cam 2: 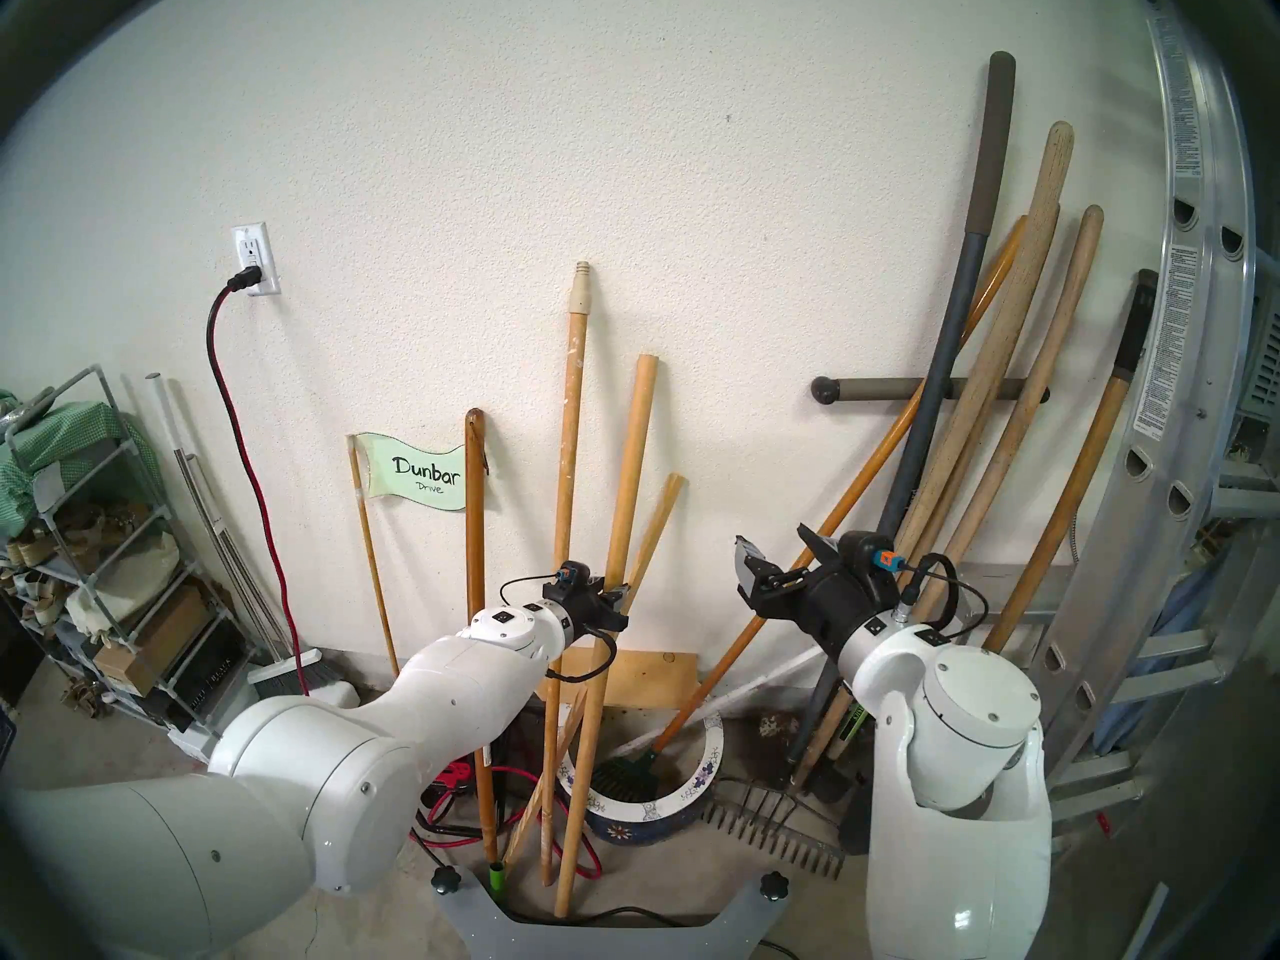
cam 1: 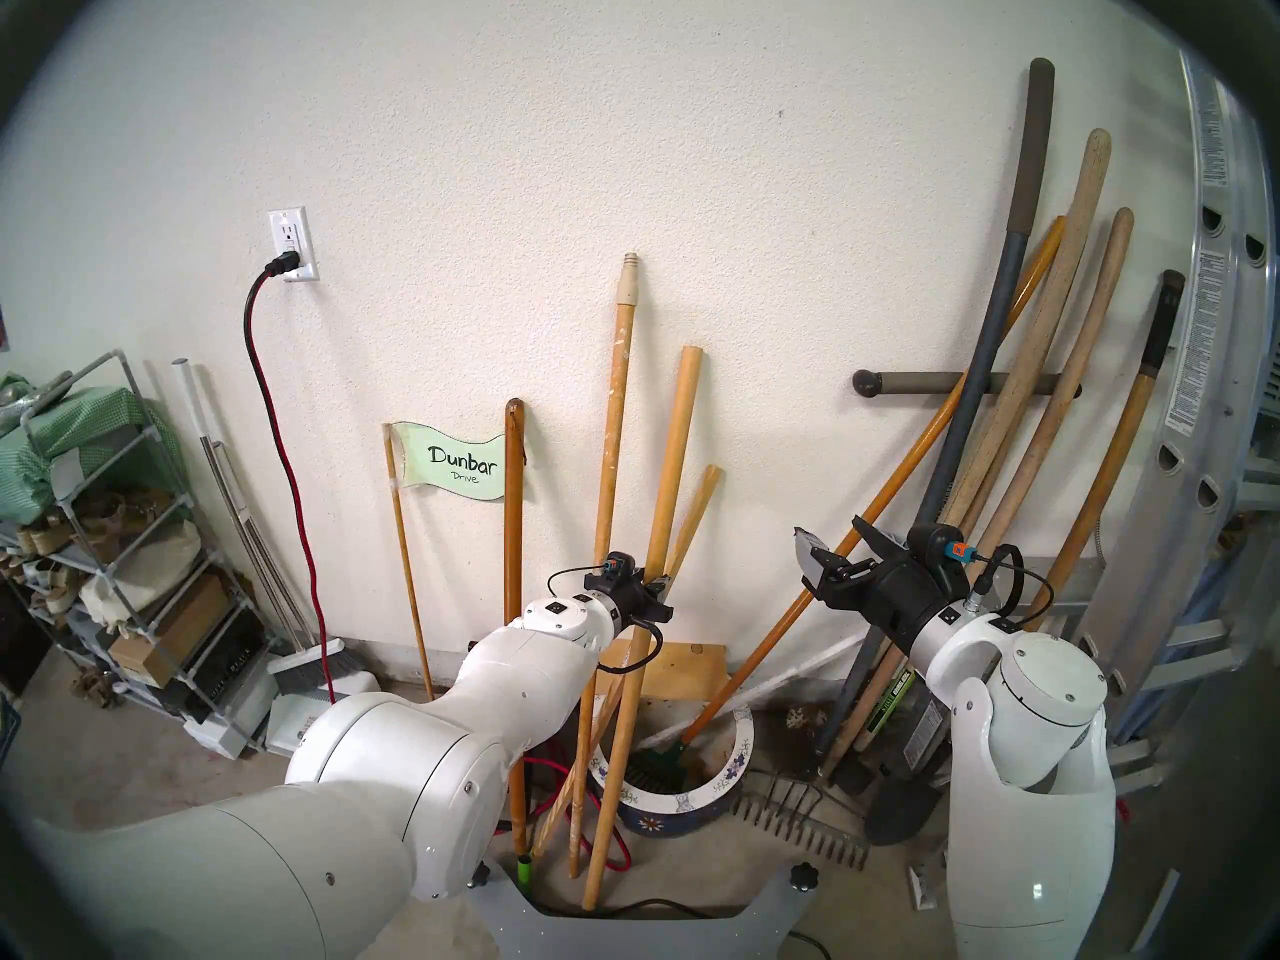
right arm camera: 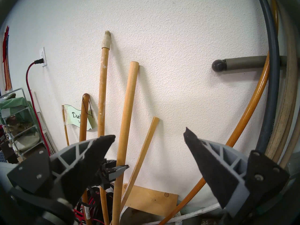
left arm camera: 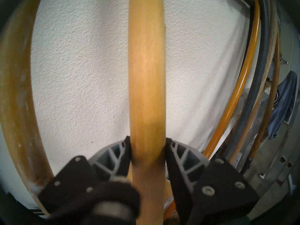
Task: Put wooden sticks into the pot
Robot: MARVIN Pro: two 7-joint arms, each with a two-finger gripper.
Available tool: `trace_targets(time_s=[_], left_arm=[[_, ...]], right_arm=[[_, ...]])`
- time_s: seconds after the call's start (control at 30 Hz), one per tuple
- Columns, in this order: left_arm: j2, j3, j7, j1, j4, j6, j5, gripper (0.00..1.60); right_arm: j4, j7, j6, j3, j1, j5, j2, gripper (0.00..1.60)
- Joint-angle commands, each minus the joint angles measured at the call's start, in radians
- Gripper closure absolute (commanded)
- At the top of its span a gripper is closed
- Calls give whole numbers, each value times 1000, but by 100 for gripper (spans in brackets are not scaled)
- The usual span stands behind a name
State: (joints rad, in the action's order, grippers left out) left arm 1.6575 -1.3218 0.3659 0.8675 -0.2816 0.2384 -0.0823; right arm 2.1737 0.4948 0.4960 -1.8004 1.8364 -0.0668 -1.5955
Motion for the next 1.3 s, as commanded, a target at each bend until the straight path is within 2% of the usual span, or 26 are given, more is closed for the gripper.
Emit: trace_targets(time_s=[0.0,0.1,0.13,0.2,0.37,0.63,0.83,1.27], left_arm=[[16,2,2,-37,27,23,2,102],[20,0,0,-47,53,35,1,106],[21,0,0,-50,60,38,1,118],[18,7,5,-51,66,60,9,160],[10,11,26,-31,35,93,10,160],[-3,1,69,17,-70,163,-9,160],[2,-31,102,54,-131,220,-41,160],[32,-93,180,172,-308,287,-117,160]], right_arm=[[1,0,1,0,0,1,1,0],[1,0,1,0,0,1,1,0],[1,0,1,0,0,1,1,0],[1,0,1,0,0,1,1,0],[1,0,1,0,0,1,1,0],[1,0,0,0,0,1,1,0],[1,0,0,0,0,1,1,0],[0,0,0,0,0,0,0,0]])
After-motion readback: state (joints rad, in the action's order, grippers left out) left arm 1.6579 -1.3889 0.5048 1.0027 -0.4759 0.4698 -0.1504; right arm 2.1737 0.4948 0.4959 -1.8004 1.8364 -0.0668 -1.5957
